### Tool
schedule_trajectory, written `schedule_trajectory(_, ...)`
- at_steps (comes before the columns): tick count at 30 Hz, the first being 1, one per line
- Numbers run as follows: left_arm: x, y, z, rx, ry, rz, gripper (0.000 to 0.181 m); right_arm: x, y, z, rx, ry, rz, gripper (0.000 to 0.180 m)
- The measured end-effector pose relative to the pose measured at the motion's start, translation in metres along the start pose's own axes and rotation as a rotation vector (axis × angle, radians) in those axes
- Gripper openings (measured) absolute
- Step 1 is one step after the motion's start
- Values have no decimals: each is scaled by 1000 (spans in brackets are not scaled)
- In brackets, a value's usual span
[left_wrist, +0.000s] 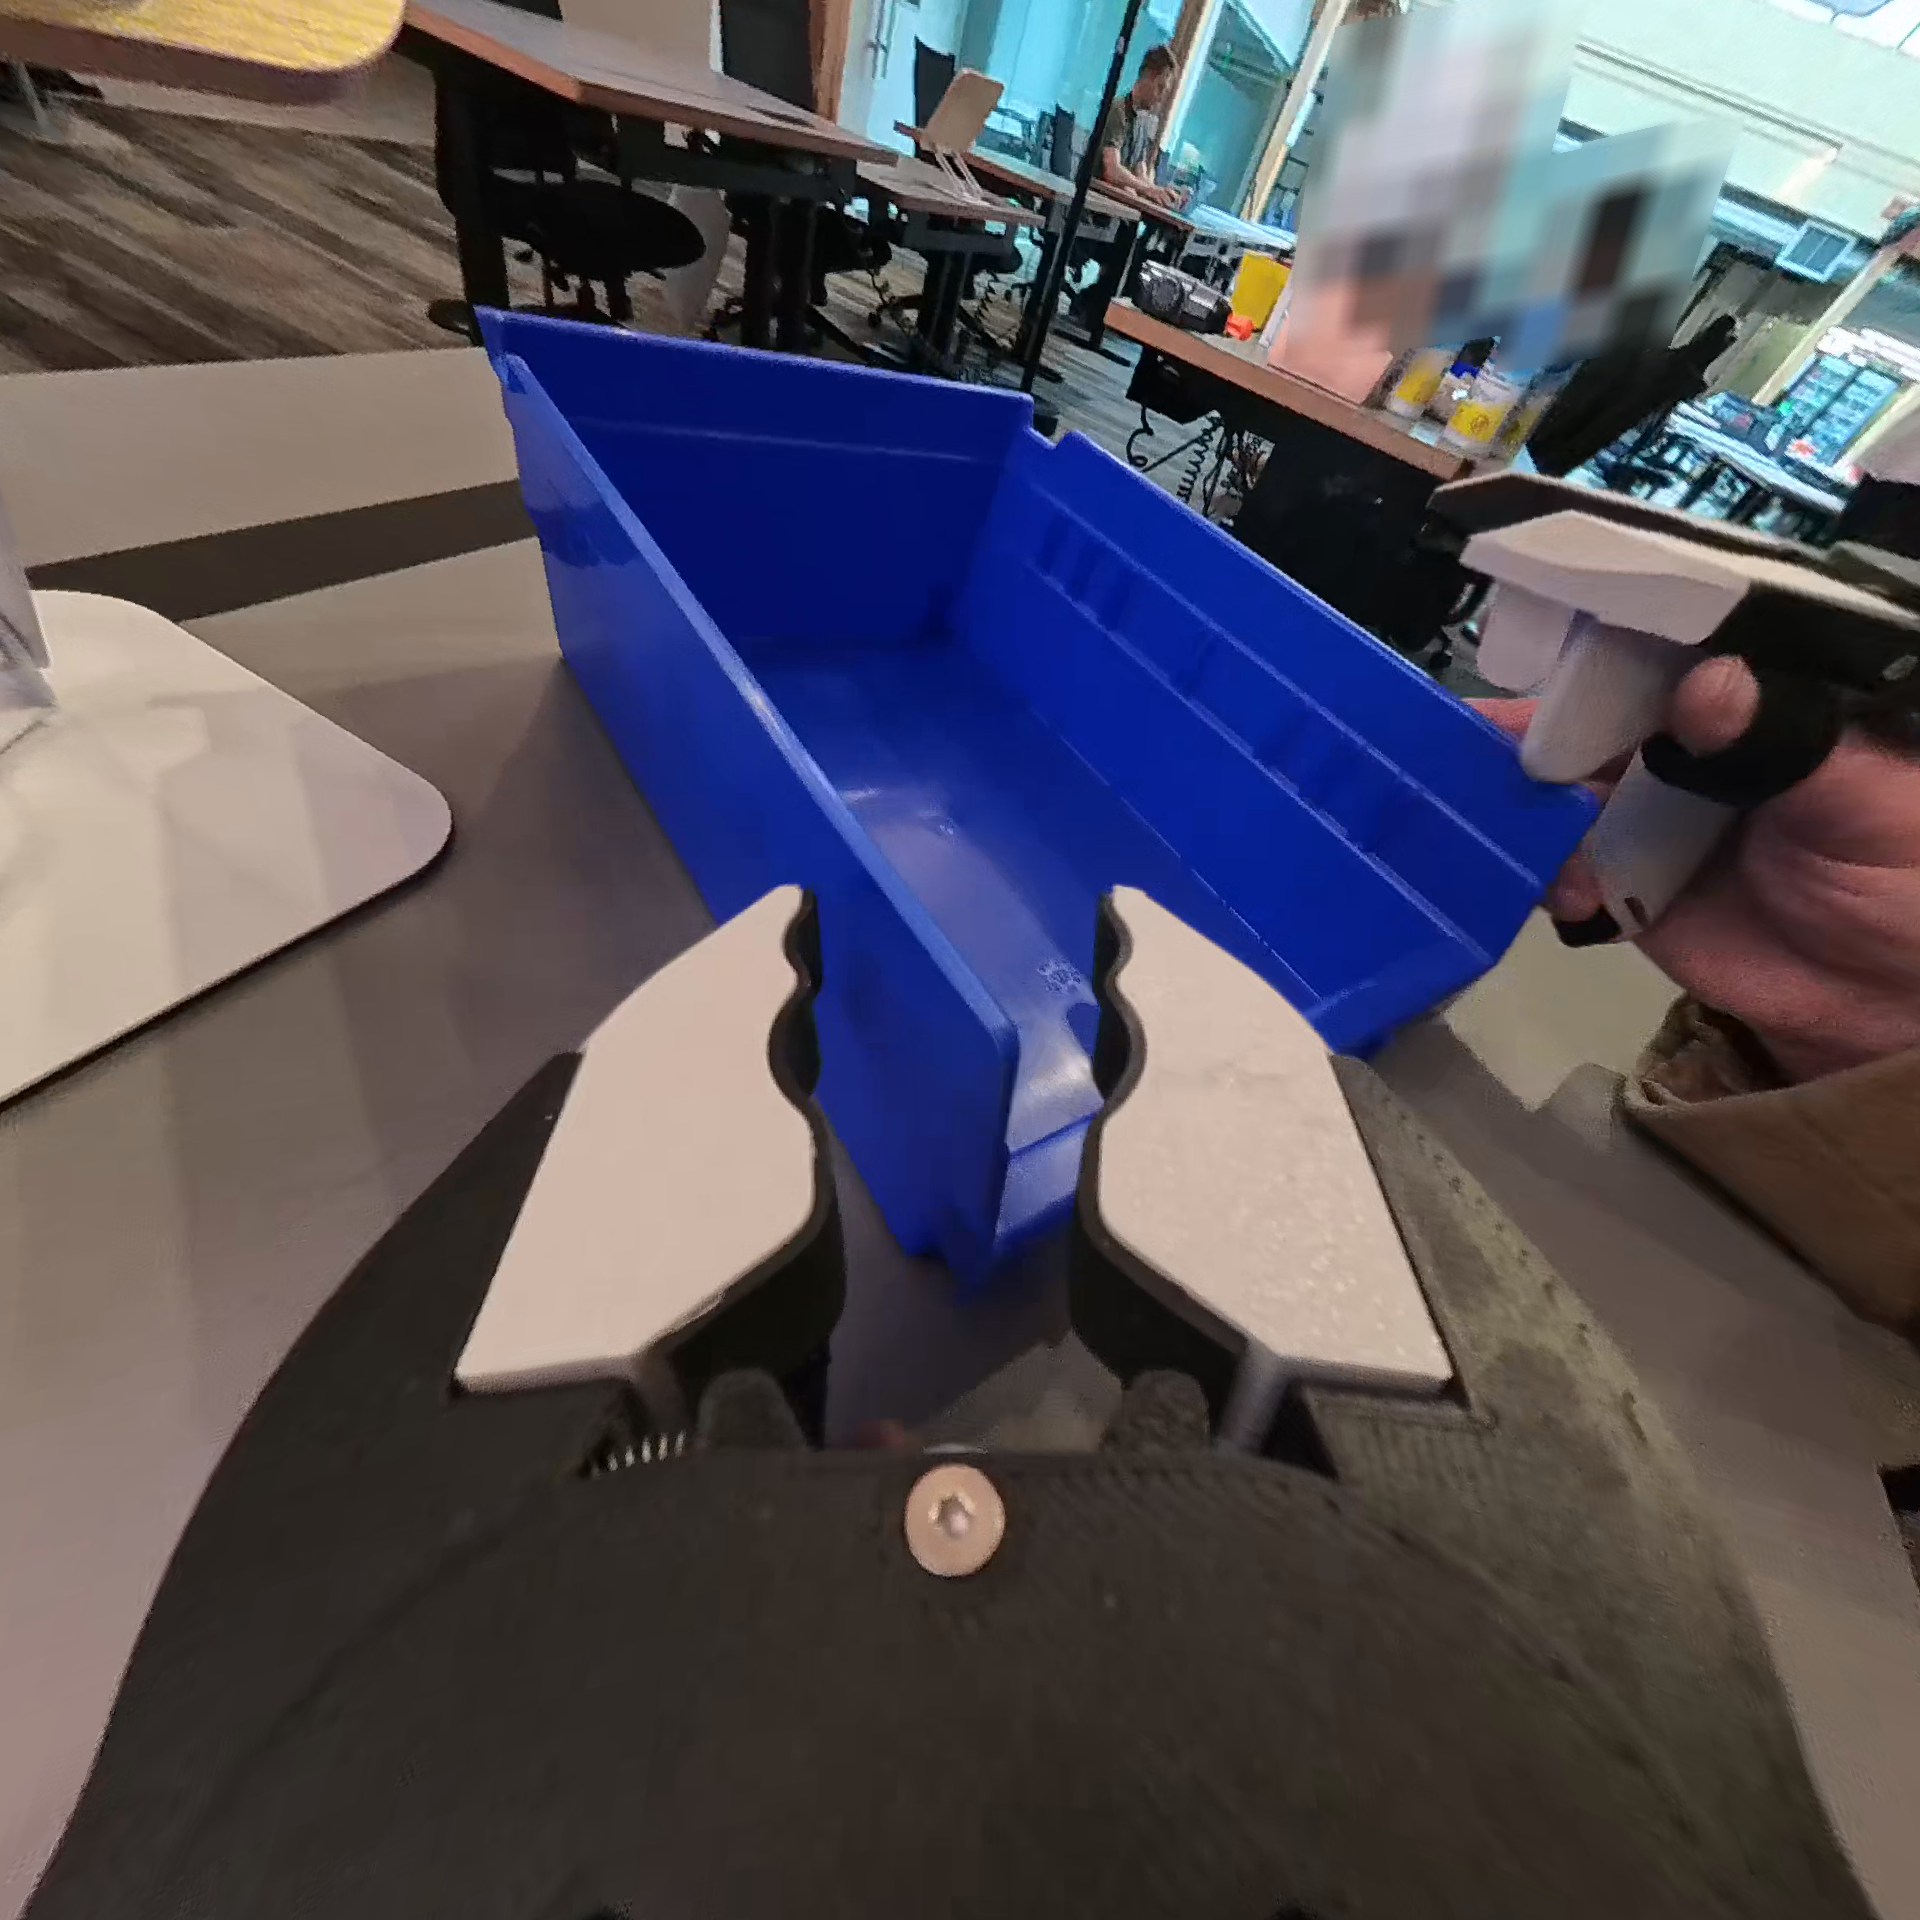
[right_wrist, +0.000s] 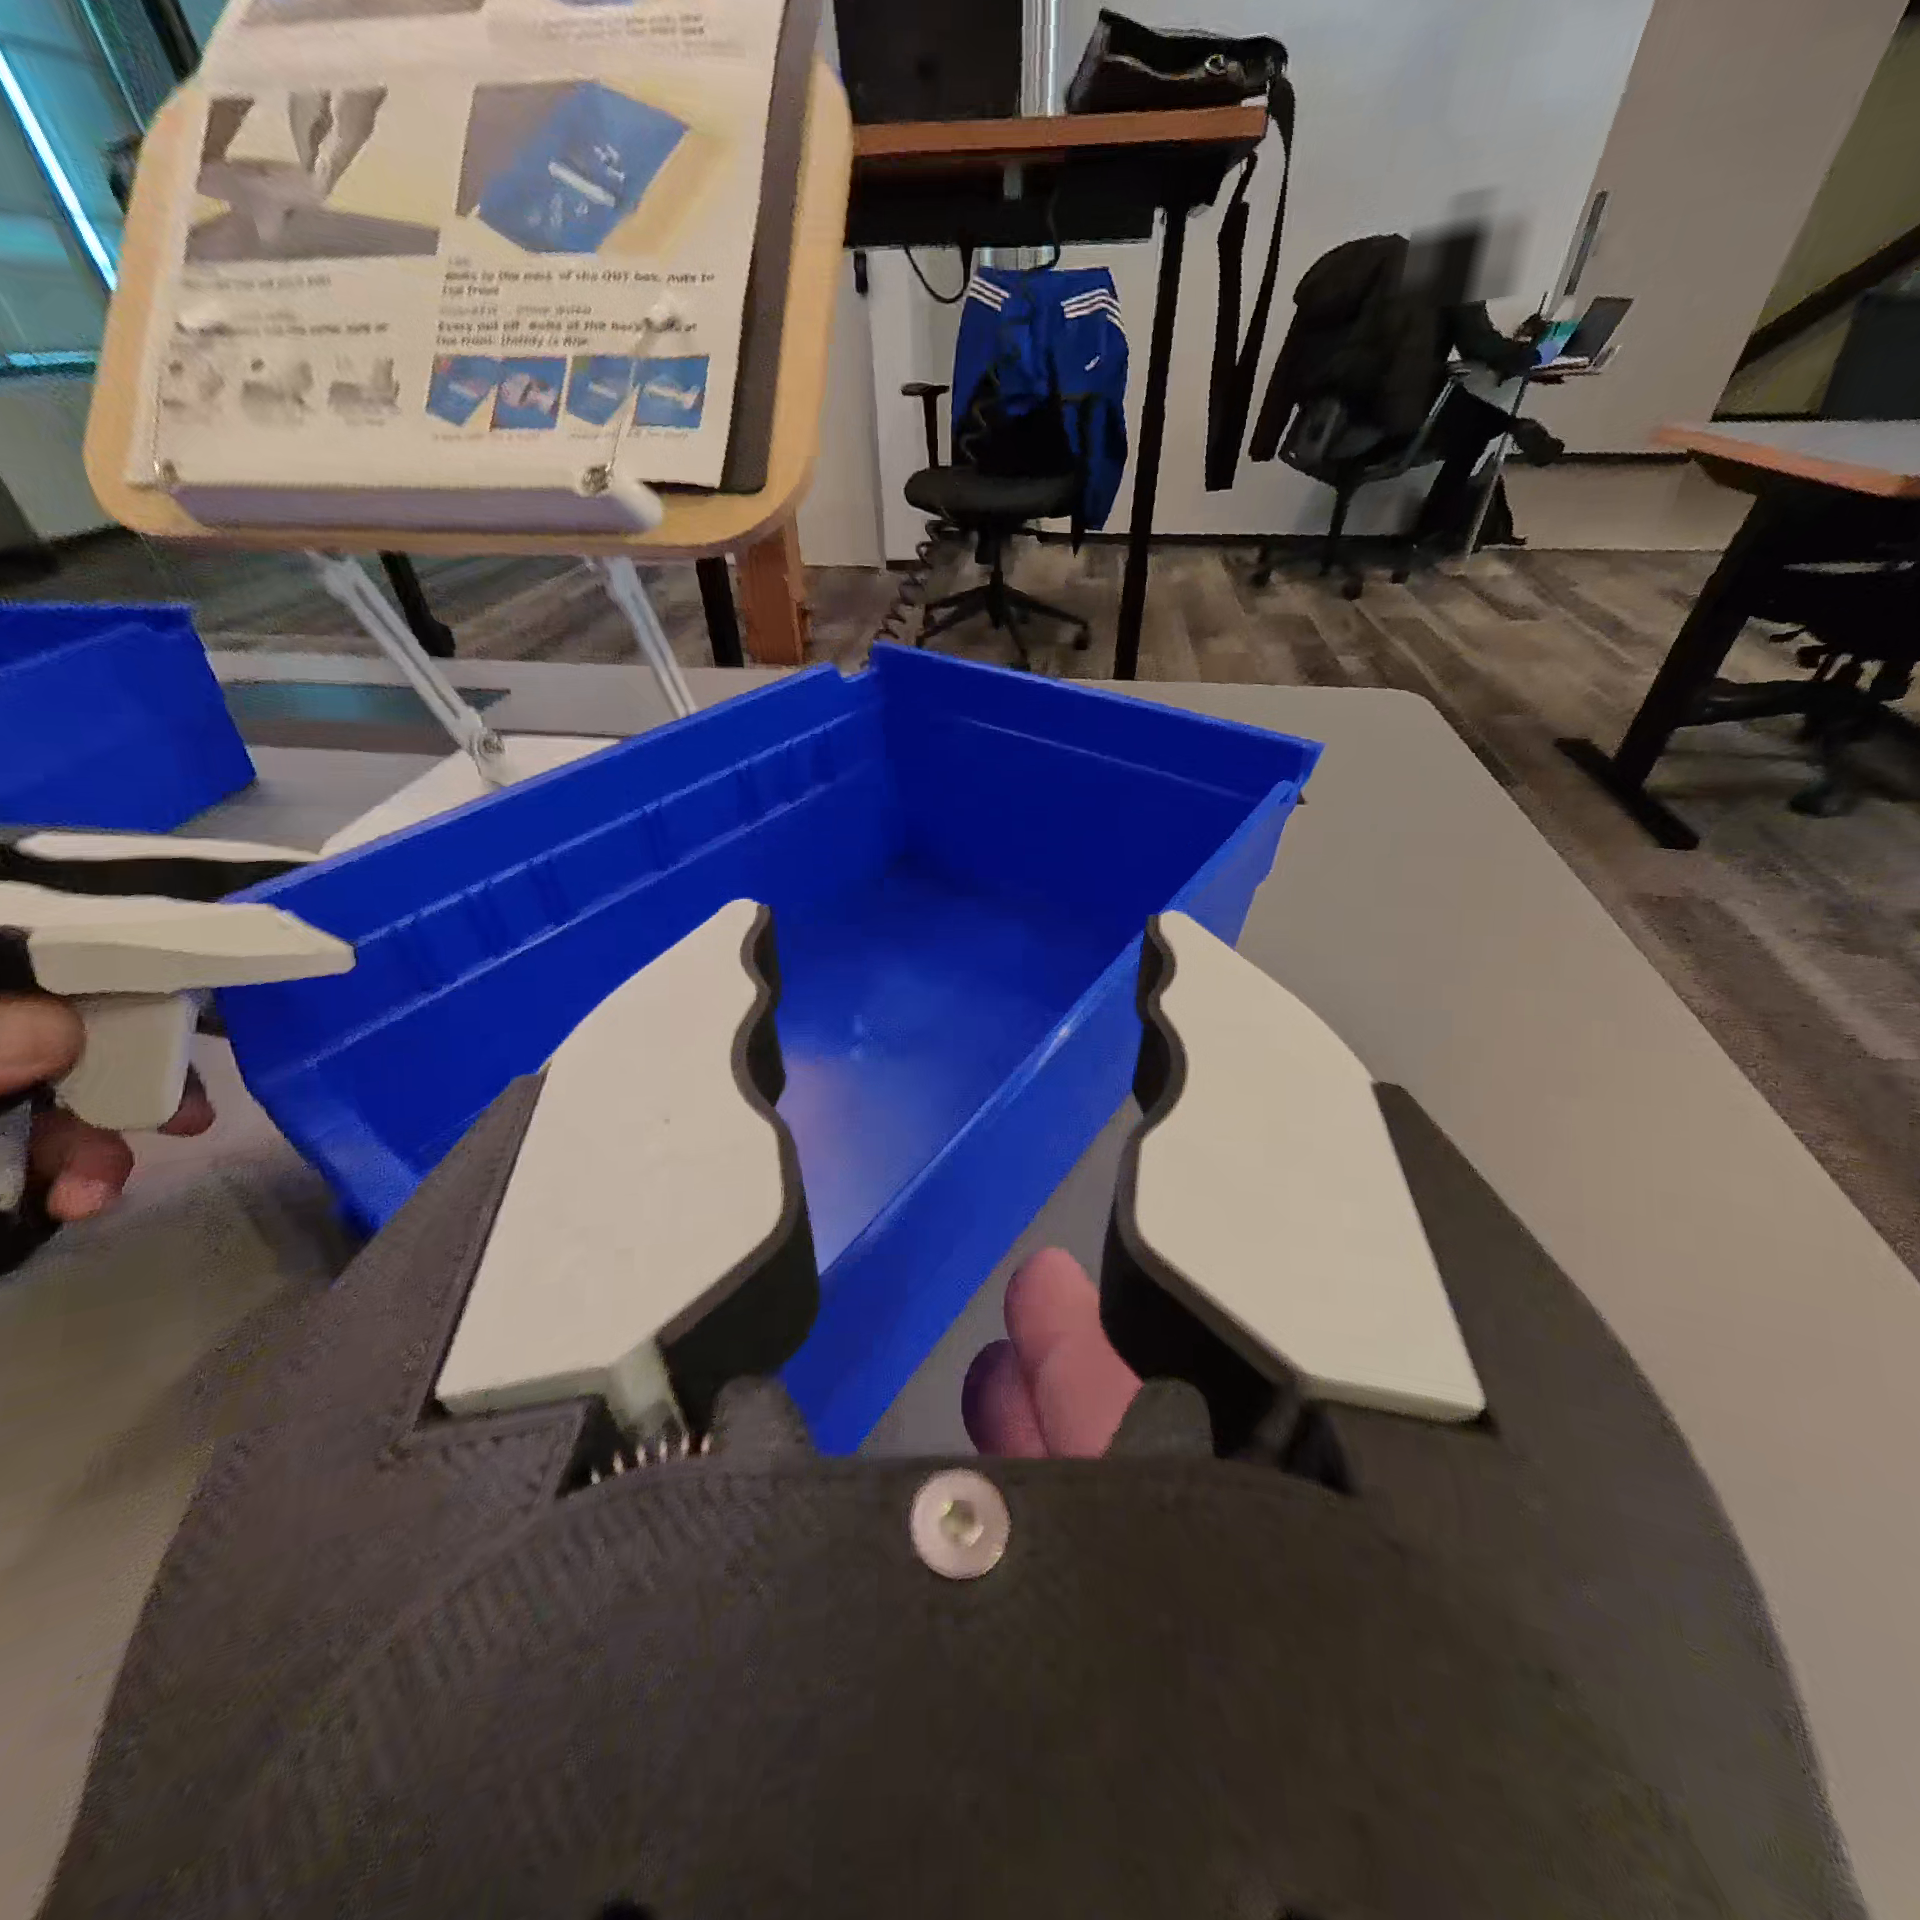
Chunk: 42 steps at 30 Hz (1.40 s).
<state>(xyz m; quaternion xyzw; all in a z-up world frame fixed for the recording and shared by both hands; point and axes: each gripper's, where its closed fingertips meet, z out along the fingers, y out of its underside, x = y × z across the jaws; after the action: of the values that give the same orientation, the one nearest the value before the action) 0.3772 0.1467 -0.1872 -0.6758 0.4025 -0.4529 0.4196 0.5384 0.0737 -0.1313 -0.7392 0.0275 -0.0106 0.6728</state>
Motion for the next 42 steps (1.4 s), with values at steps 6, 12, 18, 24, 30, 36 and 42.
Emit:
schedule_trajectory(6,13,7,8,-13,41,-2,44,-10,21,8,-87,48,-124,51)
schedule_trajectory(12,17,-6,36,73,108,-93,64,27,27,39,-147,41,-103,45)
schedule_trajectory(18,20,-22,70,157,172,-183,80,68,26,73,-175,3,-59,45)
schedule_trajectory(24,23,-35,101,201,192,-248,93,108,24,101,-198,10,-88,41)
schedule_trajectory(30,28,-41,125,224,199,-234,101,141,19,130,-180,-41,-26,41)
schedule_trajectory(36,23,-44,131,226,271,-264,91,152,16,139,-171,-70,-23,44)
schedule_trajectory(42,35,-71,71,307,257,-122,96,165,-27,105,-42,129,-236,59)
